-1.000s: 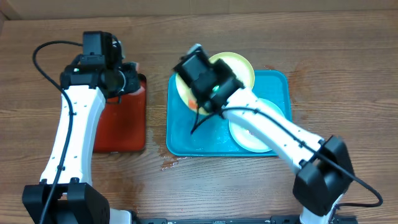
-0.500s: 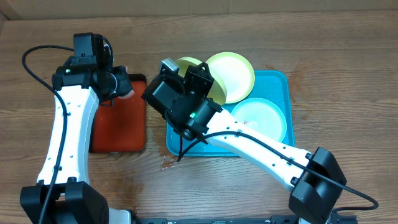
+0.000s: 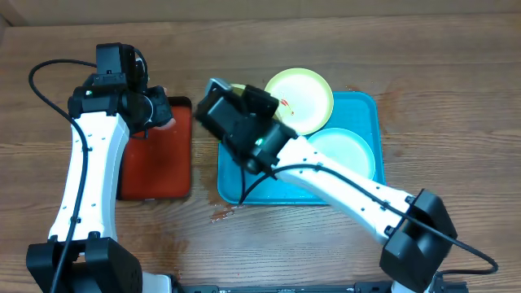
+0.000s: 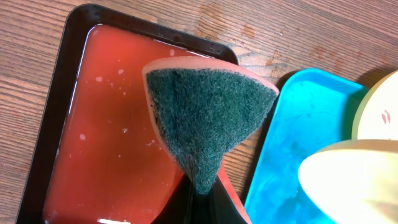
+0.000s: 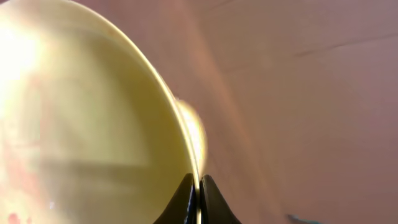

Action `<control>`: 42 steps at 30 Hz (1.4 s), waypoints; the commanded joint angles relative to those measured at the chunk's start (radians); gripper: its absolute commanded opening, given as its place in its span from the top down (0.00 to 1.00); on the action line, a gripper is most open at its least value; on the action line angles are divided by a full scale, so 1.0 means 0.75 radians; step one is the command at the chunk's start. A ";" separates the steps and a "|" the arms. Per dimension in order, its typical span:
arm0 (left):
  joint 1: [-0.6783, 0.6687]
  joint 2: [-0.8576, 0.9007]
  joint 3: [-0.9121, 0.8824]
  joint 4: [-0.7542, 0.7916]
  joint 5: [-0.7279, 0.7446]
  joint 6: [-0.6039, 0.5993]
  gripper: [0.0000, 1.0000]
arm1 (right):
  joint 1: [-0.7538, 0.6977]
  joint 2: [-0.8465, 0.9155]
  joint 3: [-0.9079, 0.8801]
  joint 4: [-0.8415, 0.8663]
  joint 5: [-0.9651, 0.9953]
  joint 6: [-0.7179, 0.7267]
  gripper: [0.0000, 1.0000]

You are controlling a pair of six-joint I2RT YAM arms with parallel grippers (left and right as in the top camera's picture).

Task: Clean dirty plates on tray and stack at the side
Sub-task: 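Grasp the top yellow plate rim with the right gripper and lift, then set the yellow plate down on the table right of the tray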

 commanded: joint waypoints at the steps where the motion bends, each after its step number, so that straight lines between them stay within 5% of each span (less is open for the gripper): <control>1: 0.006 0.000 0.012 0.002 -0.008 -0.013 0.96 | -0.188 -0.043 0.019 -0.050 -0.399 0.168 0.96; 4: 0.005 0.000 0.012 0.003 -0.008 -0.013 0.96 | -0.404 -0.043 0.031 -0.100 -0.620 0.451 0.96; 6: 0.005 0.000 0.012 0.007 -0.002 -0.013 0.96 | -0.610 -0.043 0.039 -0.132 -1.006 0.541 0.96; 10: 0.005 0.000 0.012 0.010 -0.002 -0.013 0.96 | -1.037 -0.033 0.037 -0.135 -1.834 0.549 0.96; 12: 0.005 0.000 0.012 0.010 -0.002 -0.013 0.96 | -1.228 -0.020 0.037 -0.151 -2.012 0.549 0.96; 22: 0.005 0.000 0.012 0.014 -0.002 -0.013 0.96 | -1.767 0.153 -0.047 -0.185 -1.630 0.627 0.96; 35: 0.005 0.000 0.012 0.021 -0.002 -0.013 0.96 | -1.839 0.319 -0.096 -0.083 -1.307 0.632 0.96; 42: 0.005 0.000 0.012 0.031 -0.002 -0.013 0.96 | -1.793 0.300 -0.030 -0.169 -1.367 0.537 0.66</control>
